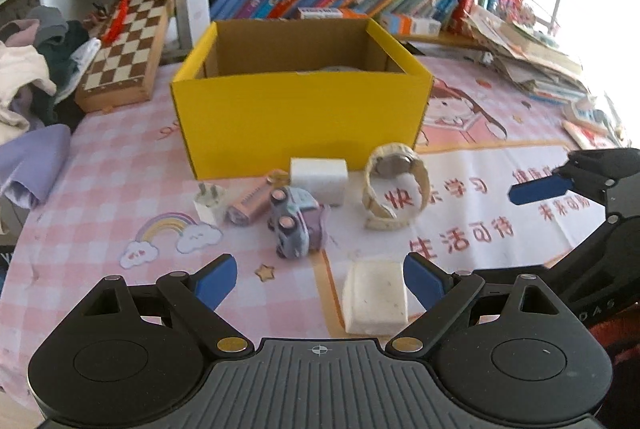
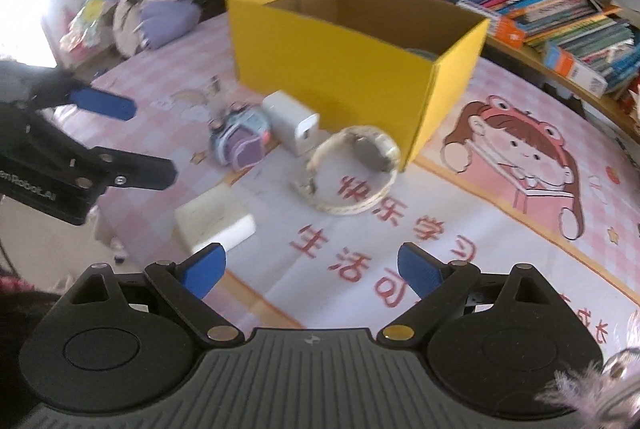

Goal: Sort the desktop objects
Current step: 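Move left tool toward the white soap bar while right tool approaches the white watch, then close left gripper on the white soap bar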

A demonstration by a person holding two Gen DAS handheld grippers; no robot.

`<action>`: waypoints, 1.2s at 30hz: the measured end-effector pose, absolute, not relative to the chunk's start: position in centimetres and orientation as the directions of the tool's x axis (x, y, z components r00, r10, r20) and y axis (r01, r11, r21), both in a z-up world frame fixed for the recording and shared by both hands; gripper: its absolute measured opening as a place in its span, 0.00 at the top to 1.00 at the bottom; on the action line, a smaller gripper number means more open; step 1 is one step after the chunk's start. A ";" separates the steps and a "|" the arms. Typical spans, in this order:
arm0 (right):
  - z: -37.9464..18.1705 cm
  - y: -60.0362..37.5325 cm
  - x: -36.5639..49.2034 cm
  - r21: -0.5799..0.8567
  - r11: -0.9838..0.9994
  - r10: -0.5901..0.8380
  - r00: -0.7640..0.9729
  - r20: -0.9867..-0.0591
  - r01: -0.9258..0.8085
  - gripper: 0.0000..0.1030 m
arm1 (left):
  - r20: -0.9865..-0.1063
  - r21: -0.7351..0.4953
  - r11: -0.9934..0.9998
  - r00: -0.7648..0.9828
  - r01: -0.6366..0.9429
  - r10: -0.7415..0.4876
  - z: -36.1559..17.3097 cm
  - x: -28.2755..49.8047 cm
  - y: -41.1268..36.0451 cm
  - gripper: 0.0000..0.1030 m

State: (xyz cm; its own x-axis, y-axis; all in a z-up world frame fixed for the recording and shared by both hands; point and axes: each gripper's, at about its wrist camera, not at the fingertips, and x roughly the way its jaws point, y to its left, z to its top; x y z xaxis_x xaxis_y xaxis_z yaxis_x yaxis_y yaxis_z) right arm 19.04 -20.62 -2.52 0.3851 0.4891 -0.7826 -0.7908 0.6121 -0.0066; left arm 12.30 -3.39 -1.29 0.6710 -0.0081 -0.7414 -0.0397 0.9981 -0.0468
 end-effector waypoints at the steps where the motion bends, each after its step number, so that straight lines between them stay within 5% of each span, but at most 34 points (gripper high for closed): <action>1: -2.6 -20.5 19.0 -0.008 0.607 0.488 0.380 -0.786 -0.794 0.09 | -0.745 -0.046 0.998 0.667 -0.037 -0.010 -1.4 12.3 -3.5 0.10; 10: -2.8 -20.2 18.7 -0.004 0.599 0.490 0.371 -0.789 -0.801 0.12 | -0.756 -0.050 0.998 0.655 -0.044 -0.009 -1.7 11.6 -3.4 0.10; 19: -3.5 -20.3 18.7 0.014 0.617 0.473 0.357 -0.806 -0.787 0.31 | -0.768 -0.059 0.997 0.641 -0.058 -0.008 -2.6 11.2 -3.3 0.10; 36: -3.8 -20.2 19.6 0.002 0.620 0.466 0.366 -0.806 -0.785 0.33 | -0.797 -0.013 0.997 0.601 0.082 -0.060 -4.9 12.7 -6.3 0.14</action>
